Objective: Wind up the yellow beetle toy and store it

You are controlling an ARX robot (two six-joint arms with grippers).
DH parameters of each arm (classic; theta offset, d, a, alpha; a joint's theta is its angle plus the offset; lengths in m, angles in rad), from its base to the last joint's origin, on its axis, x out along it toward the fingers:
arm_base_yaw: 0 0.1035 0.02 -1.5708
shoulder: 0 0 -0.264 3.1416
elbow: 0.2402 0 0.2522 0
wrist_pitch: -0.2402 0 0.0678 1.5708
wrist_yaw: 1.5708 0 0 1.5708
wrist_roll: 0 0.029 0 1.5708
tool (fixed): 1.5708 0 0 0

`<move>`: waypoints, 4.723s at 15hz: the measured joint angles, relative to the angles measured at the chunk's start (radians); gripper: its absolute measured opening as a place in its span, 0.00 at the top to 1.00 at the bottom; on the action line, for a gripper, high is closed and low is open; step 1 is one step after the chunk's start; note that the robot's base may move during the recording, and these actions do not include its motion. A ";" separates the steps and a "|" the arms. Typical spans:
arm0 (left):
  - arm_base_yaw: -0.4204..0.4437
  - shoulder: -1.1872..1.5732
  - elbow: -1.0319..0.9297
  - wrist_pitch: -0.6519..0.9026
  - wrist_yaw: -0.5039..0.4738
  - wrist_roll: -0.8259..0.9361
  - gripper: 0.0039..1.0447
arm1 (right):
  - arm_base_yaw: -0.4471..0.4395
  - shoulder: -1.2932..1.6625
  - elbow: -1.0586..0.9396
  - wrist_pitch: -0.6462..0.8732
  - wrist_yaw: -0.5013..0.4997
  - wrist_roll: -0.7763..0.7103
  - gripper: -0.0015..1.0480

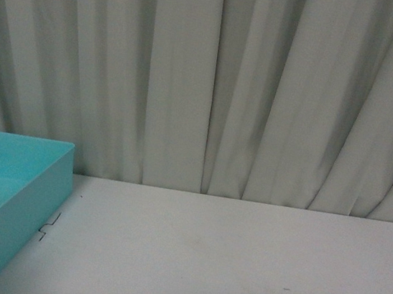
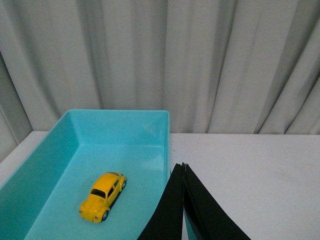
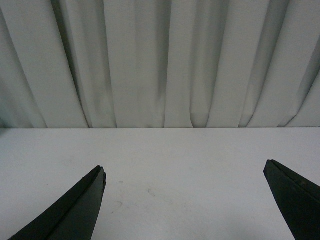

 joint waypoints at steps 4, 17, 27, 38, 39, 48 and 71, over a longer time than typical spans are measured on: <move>0.000 -0.120 -0.073 -0.027 0.000 0.000 0.99 | 0.000 0.000 0.000 0.000 0.000 0.000 0.06; 0.000 -0.586 -0.090 -0.473 0.000 0.000 0.99 | 0.000 0.000 0.000 0.000 0.000 0.000 0.06; 0.001 -0.850 -0.090 -0.751 0.000 0.000 0.99 | 0.000 0.000 0.000 0.000 0.000 0.000 0.06; 0.001 -0.851 -0.090 -0.747 0.000 -0.001 0.07 | 0.000 0.000 0.000 0.000 0.000 0.000 0.06; 0.001 -0.851 -0.090 -0.747 0.000 -0.001 0.06 | 0.000 0.000 0.000 0.000 0.000 0.000 0.06; 0.001 -0.851 -0.090 -0.747 0.000 -0.001 0.06 | 0.000 0.000 0.000 0.000 0.000 0.000 0.06; 0.001 -0.851 -0.090 -0.747 0.000 -0.001 0.06 | 0.000 0.000 0.000 0.000 0.000 0.000 0.06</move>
